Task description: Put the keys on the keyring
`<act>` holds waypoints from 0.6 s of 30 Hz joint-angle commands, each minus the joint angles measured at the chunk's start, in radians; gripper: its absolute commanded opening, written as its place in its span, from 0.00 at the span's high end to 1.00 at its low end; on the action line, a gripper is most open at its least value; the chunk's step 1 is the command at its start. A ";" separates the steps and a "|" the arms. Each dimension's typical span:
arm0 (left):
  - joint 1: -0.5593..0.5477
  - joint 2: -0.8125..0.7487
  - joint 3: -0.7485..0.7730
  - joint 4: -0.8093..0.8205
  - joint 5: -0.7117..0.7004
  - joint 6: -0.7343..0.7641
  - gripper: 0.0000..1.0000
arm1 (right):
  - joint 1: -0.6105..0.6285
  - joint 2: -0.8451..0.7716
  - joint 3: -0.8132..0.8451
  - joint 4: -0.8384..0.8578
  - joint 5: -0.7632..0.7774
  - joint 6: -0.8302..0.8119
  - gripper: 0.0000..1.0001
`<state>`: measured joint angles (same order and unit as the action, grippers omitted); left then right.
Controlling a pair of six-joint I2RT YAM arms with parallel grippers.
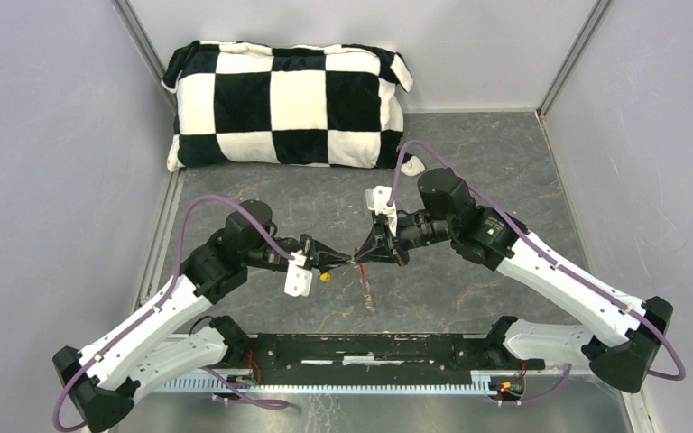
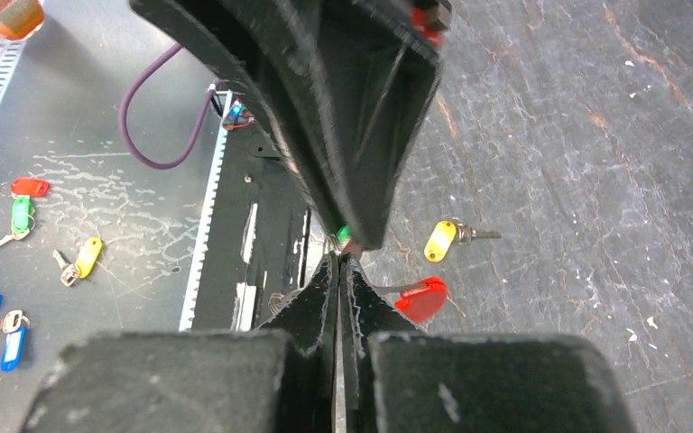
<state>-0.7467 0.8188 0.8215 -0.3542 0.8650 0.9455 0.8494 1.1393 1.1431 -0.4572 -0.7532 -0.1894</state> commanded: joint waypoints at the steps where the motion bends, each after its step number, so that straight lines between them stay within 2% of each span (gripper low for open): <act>1: 0.001 -0.044 -0.021 -0.001 -0.018 -0.019 0.54 | -0.008 -0.031 0.007 0.000 0.051 0.031 1.00; 5: 0.001 -0.037 0.004 -0.029 -0.016 -0.090 0.37 | -0.008 -0.027 0.016 -0.029 0.077 0.018 1.00; 7: 0.001 -0.033 0.024 -0.027 -0.040 -0.140 0.38 | -0.009 -0.027 0.020 -0.038 0.094 0.012 1.00; 9: 0.001 -0.031 0.040 0.008 -0.062 -0.242 0.42 | -0.008 -0.025 0.030 -0.045 0.116 0.005 1.00; 13: 0.001 -0.005 0.061 0.081 -0.078 -0.499 0.68 | -0.008 -0.019 0.047 -0.049 0.173 -0.001 1.00; 14: 0.001 0.004 0.068 0.082 -0.076 -0.562 0.72 | -0.008 -0.020 0.048 -0.047 0.183 -0.001 1.00; 18: 0.001 0.027 0.057 0.108 -0.040 -0.736 0.78 | -0.007 -0.026 0.053 -0.038 0.219 0.003 1.00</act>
<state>-0.7475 0.8299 0.8547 -0.3157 0.8055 0.4908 0.8425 1.1355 1.1435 -0.5220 -0.5911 -0.1833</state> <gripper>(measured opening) 0.241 0.009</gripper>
